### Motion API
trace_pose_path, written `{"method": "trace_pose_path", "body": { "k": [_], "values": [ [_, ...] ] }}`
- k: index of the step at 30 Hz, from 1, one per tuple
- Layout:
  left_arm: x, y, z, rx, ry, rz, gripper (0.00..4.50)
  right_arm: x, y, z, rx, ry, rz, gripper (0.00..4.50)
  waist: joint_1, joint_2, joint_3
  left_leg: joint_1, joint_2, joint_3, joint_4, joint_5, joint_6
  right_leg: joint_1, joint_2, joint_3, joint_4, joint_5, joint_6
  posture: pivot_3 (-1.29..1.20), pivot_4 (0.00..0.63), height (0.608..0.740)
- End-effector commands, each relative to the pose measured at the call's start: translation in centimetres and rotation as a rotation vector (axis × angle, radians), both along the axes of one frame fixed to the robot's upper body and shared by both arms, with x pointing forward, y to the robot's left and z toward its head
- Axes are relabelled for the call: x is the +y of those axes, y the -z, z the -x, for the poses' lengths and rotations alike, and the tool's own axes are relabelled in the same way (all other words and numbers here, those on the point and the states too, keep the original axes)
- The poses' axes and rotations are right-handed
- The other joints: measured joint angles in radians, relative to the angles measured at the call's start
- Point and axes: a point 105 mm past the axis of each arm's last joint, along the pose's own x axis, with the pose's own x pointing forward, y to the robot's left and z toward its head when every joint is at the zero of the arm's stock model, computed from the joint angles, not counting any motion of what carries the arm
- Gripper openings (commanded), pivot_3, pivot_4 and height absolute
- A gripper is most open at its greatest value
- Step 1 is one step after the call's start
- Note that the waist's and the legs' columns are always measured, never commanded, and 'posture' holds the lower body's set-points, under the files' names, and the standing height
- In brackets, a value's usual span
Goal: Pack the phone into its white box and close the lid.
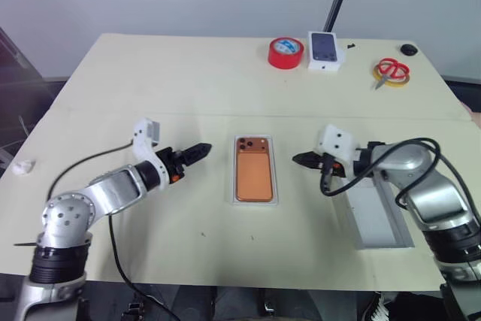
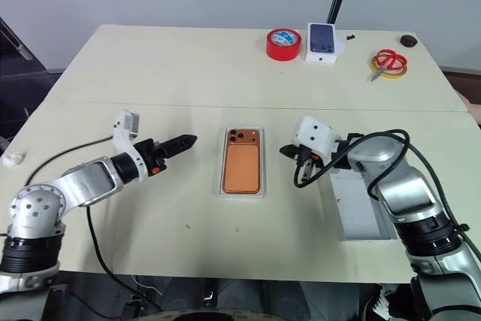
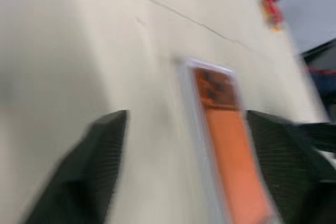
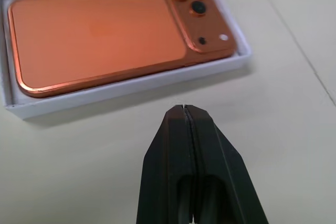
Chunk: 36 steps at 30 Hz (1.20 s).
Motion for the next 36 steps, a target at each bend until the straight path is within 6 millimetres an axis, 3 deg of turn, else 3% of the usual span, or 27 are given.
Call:
{"method": "trace_pose_path", "body": {
  "k": [1,4,5,11,17,27,36],
  "values": [
    [-0.7,0.7,0.1,-0.057,0.035,-0.106,1.87,0.6,0.4,-1.0,-0.033,0.013,0.042,0.0,0.0,0.0,0.0,0.0,0.0,0.0,0.0,0.0,0.0,0.0,0.0,0.0,-0.001,0.0,0.0,0.0,0.15,0.732],
    [-2.1,1.6,-0.3,-0.064,0.083,-0.149,0.26,1.0,1.3,-1.5,-0.045,0.019,0.089,0.0,0.002,0.0,0.0,0.0,0.001,0.0,0.0,0.0,0.0,0.0,-0.001,0.0,-0.001,0.0,0.0,0.0,0.15,0.732],
    [-2.7,2.2,-0.4,-0.062,0.109,-0.194,0.07,1.3,1.6,-1.7,-0.053,0.018,0.1,0.0,0.001,0.0,0.0,0.0,0.001,0.0,0.0,0.0,0.0,0.0,-0.001,0.0,-0.001,0.0,0.0,0.0,0.15,0.732],
    [-6.3,3.4,-1.1,-0.07,0.259,-0.266,0.07,3.4,2.0,-1.7,-0.057,-0.025,0.104,0.0,-0.002,0.0,0.0,-0.001,0.0,0.0,0.0,0.0,0.0,0.0,0.001,0.0,0.0,0.0,0.0,0.0,0.15,0.732],
    [-10.3,3.8,-0.2,-0.062,0.454,-0.258,0.07,3.0,1.8,-1.3,-0.058,-0.032,0.12,0.0,-0.001,0.0,0.0,0.0,0.0,0.0,0.0,0.0,0.0,0.0,0.001,0.0,0.001,0.0,0.001,0.0,0.15,0.732],
    [-16.2,3.4,0.8,-0.063,0.67,-0.19,0.07,-1.6,1.5,0.9,-0.026,0.009,0.218,0.0,0.022,0.0,0.0,-0.002,-0.002,-0.001,0.002,-0.001,0.001,0.0,-0.001,0.0,0.0,0.001,0.002,0.0,0.15,0.732],
    [-17.9,3.7,0.5,-0.05,0.715,-0.167,0.07,-5.8,2.1,2.5,0.009,0.11,0.311,0.0,0.019,0.001,0.0,-0.001,-0.002,-0.001,0.002,-0.001,0.001,0.0,0.001,-0.001,0.0,0.001,0.002,0.0,0.15,0.732]
  ]
}}
